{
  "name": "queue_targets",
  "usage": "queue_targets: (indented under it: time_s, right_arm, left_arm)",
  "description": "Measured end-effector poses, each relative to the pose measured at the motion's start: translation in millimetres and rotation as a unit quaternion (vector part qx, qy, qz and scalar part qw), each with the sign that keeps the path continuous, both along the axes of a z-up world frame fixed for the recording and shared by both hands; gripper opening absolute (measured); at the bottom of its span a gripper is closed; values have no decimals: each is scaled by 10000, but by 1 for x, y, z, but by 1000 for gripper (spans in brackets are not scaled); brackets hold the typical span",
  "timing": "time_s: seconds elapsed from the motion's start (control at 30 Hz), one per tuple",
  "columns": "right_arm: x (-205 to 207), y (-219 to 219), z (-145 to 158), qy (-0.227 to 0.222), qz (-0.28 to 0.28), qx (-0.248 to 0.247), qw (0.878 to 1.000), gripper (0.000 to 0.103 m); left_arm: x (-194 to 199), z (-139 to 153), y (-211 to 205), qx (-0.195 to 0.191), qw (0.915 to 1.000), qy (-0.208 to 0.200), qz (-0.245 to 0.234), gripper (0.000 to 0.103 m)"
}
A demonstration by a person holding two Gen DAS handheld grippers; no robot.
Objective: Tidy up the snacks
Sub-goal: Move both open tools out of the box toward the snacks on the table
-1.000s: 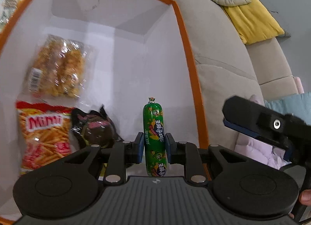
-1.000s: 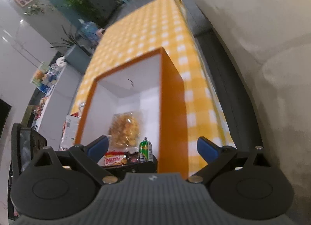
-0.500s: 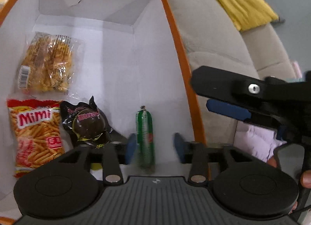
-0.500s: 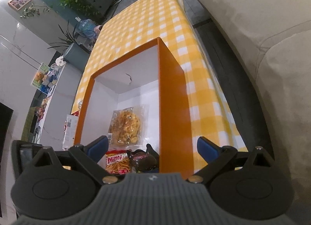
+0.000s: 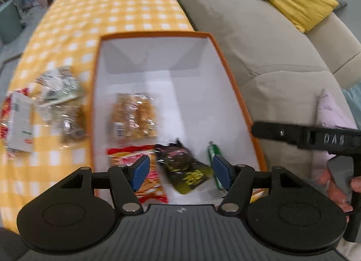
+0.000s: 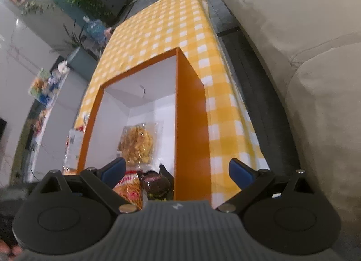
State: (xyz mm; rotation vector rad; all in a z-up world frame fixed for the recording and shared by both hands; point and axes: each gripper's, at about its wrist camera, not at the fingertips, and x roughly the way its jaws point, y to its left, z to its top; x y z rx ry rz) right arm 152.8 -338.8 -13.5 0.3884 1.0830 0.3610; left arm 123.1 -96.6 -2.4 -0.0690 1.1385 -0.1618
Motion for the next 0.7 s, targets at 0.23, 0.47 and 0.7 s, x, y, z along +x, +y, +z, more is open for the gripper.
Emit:
queue_targets:
  time_s: [0.23, 0.47, 0.7]
  right_arm:
    - [-6, 20, 12, 126, 317, -428, 9985, 97]
    - [-16, 46, 34, 40, 563, -656, 9963, 97]
    - [-25, 71, 69, -383, 716, -96, 9967, 99]
  left_arm:
    - [-10, 24, 32, 32, 9995, -245, 208, 75]
    - [-19, 44, 81, -366, 9959, -457, 693, 77]
    - [-40, 59, 142, -479, 9889, -683, 1227, 77]
